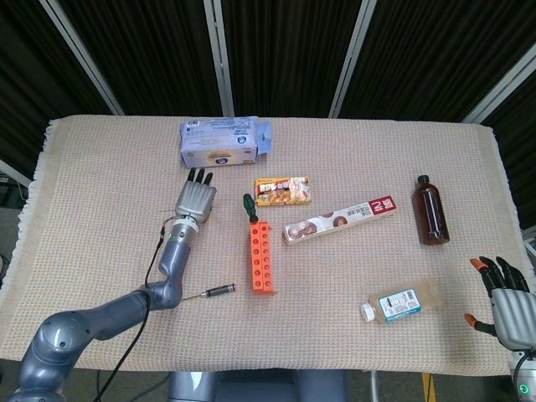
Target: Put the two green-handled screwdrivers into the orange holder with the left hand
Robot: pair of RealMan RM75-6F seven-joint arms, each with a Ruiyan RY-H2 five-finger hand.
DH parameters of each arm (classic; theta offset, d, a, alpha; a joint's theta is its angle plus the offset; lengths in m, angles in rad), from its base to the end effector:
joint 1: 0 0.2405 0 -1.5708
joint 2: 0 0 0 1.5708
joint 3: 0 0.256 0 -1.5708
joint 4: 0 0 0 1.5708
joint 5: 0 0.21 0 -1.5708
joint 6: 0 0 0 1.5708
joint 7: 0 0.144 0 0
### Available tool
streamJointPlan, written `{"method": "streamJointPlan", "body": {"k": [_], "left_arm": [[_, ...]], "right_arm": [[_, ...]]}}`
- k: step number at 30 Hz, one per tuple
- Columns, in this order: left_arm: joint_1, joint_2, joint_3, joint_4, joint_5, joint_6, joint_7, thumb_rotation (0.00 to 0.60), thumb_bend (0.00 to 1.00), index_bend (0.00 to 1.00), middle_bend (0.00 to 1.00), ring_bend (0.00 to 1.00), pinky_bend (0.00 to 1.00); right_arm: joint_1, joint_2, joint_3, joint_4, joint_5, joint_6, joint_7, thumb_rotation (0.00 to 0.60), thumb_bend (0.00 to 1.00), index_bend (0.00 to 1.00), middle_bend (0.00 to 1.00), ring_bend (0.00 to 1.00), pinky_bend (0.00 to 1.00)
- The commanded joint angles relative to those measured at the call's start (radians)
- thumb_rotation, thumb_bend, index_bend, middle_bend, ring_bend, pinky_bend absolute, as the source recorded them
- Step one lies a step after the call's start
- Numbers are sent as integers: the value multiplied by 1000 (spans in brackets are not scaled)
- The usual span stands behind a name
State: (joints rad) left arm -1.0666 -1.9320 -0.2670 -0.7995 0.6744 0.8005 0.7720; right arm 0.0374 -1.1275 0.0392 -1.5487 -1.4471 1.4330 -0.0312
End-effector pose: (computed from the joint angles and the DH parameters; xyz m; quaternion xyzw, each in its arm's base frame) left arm -0.1222 0.4412 -0.0809 -0.7498 -0.2972 -0.2180 0.5496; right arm -0.3418 -0.1633 0.1580 0.5931 -0.4059 0.3227 0.6159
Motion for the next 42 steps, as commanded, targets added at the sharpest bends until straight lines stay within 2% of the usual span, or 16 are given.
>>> {"method": "streamJointPlan", "body": {"k": [1, 5, 13, 16, 19, 21, 25, 31, 36, 40, 42], "left_arm": [[10, 12, -7, -16, -1, -1, -10, 600, 355, 578, 101, 0, 26], [41, 73, -29, -128, 42, 12, -104, 600, 408, 602, 119, 0, 40], [192, 338, -70, -574, 167, 64, -386, 600, 411, 615, 167, 0, 40], [243, 407, -81, -682, 210, 63, -499, 600, 411, 618, 193, 14, 51], [304, 475, -93, -786, 274, 51, -658, 600, 412, 622, 222, 65, 66], [364, 526, -110, -869, 326, 29, -836, 600, 422, 621, 244, 114, 81], [439, 593, -116, -926, 468, -19, -1131, 600, 465, 630, 298, 172, 118], [475, 645, -94, -943, 668, -36, -1432, 600, 495, 640, 349, 216, 206], [468, 669, -71, -954, 782, -13, -1602, 600, 496, 642, 373, 236, 270], [445, 678, -52, -957, 855, 12, -1748, 600, 498, 647, 391, 243, 280], [423, 662, -46, -937, 870, 20, -1771, 600, 499, 650, 395, 247, 286]], "right_arm": [[1, -1, -1, 1, -2, -1, 2, 600, 0, 138, 112, 51, 126], [-1, 1, -1, 1, -6, 5, 4, 600, 0, 137, 113, 51, 126], [-4, -1, -5, 6, -20, 13, 16, 600, 0, 138, 113, 51, 126], [-3, -3, -6, 8, -25, 13, 19, 600, 0, 138, 113, 51, 126], [-2, -4, -7, 10, -32, 15, 21, 600, 0, 137, 113, 51, 126], [-2, -4, -9, 8, -39, 20, 21, 600, 0, 137, 112, 51, 126], [-7, -1, -11, 5, -44, 29, 19, 600, 0, 137, 113, 51, 126], [-11, 0, -13, 0, -49, 35, 16, 600, 0, 138, 113, 51, 126], [-13, 1, -14, 0, -52, 40, 16, 600, 0, 137, 113, 51, 125], [-16, 0, -14, 6, -50, 42, 24, 600, 0, 137, 114, 51, 126], [-16, 0, -14, 10, -49, 40, 31, 600, 0, 137, 114, 51, 126]]}}
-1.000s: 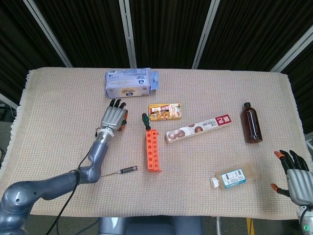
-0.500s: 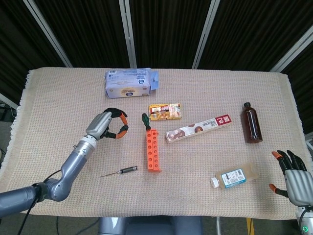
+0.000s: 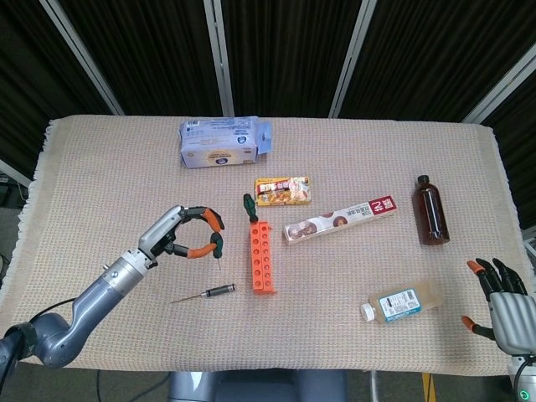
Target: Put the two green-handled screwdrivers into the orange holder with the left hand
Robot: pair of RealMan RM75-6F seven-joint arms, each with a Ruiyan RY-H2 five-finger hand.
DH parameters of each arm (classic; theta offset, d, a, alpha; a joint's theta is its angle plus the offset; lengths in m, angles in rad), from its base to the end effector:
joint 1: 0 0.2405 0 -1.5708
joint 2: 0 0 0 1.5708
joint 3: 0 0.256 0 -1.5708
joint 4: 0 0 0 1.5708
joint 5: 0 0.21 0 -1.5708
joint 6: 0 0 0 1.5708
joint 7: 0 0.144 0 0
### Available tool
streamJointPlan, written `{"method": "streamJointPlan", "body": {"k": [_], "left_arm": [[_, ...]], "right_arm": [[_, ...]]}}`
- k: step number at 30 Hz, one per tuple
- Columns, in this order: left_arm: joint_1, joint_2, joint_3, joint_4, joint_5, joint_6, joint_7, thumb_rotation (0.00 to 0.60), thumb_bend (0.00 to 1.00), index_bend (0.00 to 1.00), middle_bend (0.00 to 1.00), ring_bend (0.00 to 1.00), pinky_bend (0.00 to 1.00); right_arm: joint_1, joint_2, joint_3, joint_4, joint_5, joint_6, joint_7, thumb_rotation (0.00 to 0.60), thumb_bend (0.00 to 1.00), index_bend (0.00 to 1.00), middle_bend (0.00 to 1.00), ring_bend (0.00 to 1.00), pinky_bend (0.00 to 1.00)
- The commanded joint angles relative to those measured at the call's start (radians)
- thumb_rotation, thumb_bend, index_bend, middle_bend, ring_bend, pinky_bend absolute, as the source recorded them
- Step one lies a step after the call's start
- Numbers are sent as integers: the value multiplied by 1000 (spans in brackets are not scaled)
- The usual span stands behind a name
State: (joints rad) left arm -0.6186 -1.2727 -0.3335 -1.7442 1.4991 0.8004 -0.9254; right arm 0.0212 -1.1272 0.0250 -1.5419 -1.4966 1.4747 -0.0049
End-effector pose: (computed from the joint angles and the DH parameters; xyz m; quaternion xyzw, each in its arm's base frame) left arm -0.1099 0.3211 0.0571 -0.5183 -0.6658 -0.5336 0.0570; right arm -0.3378 -0.1557 0.1592 0.5973 -0.3974 0.3397 0.6082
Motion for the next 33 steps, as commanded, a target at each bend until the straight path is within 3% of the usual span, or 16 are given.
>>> {"method": "streamJointPlan", "body": {"k": [1, 25, 33], "left_arm": [[-33, -6, 23, 16, 46, 25, -74, 600, 499, 652, 396, 249, 290], [-168, -233, 63, 173, -27, 68, -4, 600, 500, 655, 401, 248, 291], [-189, -246, 58, 181, -44, 84, 8, 600, 500, 655, 400, 247, 291]], "right_arm": [[0, -1, 0, 5, 1, -2, 7, 600, 0, 138, 114, 51, 126], [-3, 2, 9, 28, 16, -6, 40, 600, 0, 139, 115, 53, 125], [-2, 4, 11, 28, 23, -11, 41, 600, 0, 139, 115, 54, 126]]}}
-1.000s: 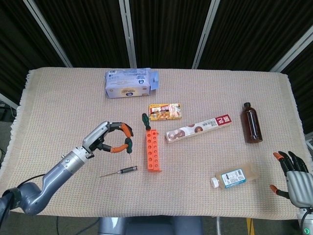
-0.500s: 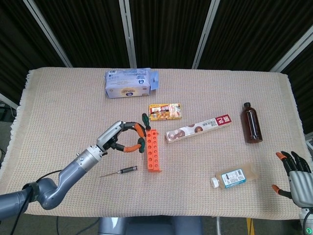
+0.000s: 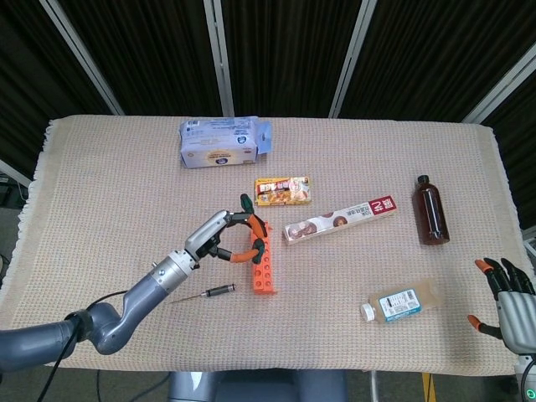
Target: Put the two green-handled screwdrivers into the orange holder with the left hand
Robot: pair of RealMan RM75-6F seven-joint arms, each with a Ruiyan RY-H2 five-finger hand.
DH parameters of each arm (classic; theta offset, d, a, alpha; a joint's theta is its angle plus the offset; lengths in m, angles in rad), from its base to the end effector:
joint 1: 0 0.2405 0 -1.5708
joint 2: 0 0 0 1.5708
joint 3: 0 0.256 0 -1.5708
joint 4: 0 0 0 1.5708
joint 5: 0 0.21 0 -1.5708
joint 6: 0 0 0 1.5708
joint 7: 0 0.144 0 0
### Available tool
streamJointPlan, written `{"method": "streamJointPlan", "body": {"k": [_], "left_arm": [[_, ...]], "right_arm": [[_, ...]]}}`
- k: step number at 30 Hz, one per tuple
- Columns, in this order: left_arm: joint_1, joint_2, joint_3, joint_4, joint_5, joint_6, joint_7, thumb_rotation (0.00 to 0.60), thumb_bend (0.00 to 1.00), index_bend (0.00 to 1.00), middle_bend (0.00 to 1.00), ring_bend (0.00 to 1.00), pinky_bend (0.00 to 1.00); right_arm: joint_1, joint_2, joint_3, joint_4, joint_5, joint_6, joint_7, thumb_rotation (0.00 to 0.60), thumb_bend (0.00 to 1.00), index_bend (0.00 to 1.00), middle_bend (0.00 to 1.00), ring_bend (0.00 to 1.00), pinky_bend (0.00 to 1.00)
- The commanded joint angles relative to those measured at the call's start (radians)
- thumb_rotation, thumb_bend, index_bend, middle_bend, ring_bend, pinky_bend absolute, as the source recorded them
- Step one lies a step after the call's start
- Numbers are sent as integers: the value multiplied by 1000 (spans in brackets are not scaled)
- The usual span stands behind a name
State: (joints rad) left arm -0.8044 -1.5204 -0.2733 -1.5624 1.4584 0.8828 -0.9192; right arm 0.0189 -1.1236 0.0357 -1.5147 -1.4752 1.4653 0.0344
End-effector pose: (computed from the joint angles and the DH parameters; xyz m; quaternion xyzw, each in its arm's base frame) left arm -0.0615 0.3347 -0.0058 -0.5270 -0.6492 -0.5485 0.0000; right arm -0.3462 -0.1570 0.1653 0.5862 -0.4045 0.3390 0.6147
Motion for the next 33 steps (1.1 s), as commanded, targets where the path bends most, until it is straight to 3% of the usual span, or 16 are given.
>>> {"method": "streamJointPlan", "body": {"k": [1, 33], "left_arm": [[-5, 2, -3, -1, -6, 3, 3, 600, 500, 655, 400, 247, 291], [-35, -20, 48, 40, -34, -12, 53, 600, 501, 656, 400, 240, 291]], "right_arm": [[0, 0, 1, 1, 2, -2, 2, 600, 0, 139, 116, 54, 126], [-5, -4, 1, 10, 10, -6, 9, 600, 0, 145, 121, 58, 126]]}}
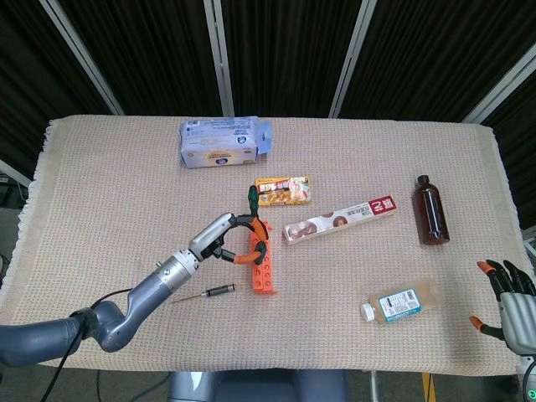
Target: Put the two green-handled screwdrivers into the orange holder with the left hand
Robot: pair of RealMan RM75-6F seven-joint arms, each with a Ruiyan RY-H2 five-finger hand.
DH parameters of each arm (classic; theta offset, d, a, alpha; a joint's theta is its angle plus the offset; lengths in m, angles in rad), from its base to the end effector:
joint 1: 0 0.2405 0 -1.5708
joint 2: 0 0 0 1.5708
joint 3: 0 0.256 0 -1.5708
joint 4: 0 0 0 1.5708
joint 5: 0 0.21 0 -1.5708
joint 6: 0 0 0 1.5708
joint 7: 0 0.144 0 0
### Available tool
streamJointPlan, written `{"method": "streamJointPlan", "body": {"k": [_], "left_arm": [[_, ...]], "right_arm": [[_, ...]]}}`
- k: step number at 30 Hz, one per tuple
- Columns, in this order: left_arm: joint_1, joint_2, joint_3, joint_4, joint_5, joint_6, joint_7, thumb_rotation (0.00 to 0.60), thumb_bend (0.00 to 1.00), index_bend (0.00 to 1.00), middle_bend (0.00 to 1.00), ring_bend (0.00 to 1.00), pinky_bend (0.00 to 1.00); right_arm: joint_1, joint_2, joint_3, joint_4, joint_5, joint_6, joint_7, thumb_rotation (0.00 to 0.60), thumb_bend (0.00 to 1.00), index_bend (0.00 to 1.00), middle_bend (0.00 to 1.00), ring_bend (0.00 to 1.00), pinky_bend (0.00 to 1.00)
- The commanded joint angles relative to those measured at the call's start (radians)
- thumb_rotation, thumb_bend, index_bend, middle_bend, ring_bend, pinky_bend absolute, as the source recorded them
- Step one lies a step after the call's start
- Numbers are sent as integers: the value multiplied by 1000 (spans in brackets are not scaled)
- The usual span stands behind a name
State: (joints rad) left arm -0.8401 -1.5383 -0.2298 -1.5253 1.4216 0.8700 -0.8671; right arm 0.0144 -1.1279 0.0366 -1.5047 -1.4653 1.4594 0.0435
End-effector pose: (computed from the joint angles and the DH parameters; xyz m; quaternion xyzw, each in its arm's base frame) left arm -0.0666 0.3361 -0.0191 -0.5522 -0.6463 -0.5262 0.0230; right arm -0.3501 -0.1555 0.1650 0.5817 -0.4102 0.3356 0.6170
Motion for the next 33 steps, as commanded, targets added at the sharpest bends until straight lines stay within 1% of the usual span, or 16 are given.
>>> {"method": "streamJointPlan", "body": {"k": [1, 10, 15, 26, 33], "left_arm": [[1, -3, 10, 6, 7, 3, 3, 600, 501, 655, 400, 238, 290], [13, -29, 46, 43, 54, 52, 49, 600, 500, 656, 400, 235, 285], [26, -62, 74, 78, 93, 106, 110, 600, 500, 656, 400, 232, 279], [37, -101, 95, 124, 113, 150, 78, 600, 500, 656, 399, 232, 270], [33, -108, 103, 141, 118, 151, 75, 600, 500, 653, 397, 227, 247]], "right_arm": [[-1, 0, 0, -1, 1, 1, -1, 600, 0, 145, 121, 58, 126], [1, 0, 2, -4, 2, -3, -5, 600, 0, 145, 121, 60, 126], [2, 0, 2, -6, 3, -4, -8, 600, 0, 145, 121, 60, 126], [4, 0, 4, -5, 7, -10, -9, 600, 0, 145, 122, 62, 126], [6, -2, 5, -3, 10, -14, -8, 600, 0, 145, 121, 63, 126]]}}
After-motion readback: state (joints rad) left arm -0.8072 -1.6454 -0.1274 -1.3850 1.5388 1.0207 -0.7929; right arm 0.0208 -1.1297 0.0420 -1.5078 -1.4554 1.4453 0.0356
